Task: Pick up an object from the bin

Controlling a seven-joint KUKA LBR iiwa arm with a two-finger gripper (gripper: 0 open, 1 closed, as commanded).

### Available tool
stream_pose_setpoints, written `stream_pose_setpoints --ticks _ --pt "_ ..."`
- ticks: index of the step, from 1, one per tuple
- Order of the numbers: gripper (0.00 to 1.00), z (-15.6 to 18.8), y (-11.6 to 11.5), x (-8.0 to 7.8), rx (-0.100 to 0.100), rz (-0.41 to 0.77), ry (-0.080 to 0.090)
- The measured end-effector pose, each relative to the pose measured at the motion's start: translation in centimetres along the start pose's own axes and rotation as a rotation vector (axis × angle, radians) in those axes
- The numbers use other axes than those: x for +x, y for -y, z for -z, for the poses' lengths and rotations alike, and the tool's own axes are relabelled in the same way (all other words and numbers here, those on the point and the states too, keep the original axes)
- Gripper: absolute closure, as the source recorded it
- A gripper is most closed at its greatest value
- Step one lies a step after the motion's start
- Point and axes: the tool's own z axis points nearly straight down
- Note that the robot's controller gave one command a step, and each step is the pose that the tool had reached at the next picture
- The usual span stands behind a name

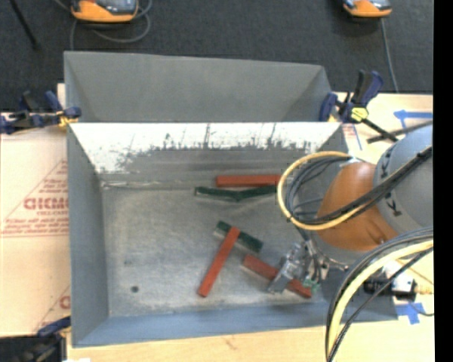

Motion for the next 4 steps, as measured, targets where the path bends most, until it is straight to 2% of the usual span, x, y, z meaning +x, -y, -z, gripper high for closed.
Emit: stream_pose_setpoints --ticks 3,4 --pt "1.00 7.4 -0.1 -0.4 -0.005 0.020 0.003" --pt "1.00 7.4 0.0 -0.5 -0.003 0.027 0.004"
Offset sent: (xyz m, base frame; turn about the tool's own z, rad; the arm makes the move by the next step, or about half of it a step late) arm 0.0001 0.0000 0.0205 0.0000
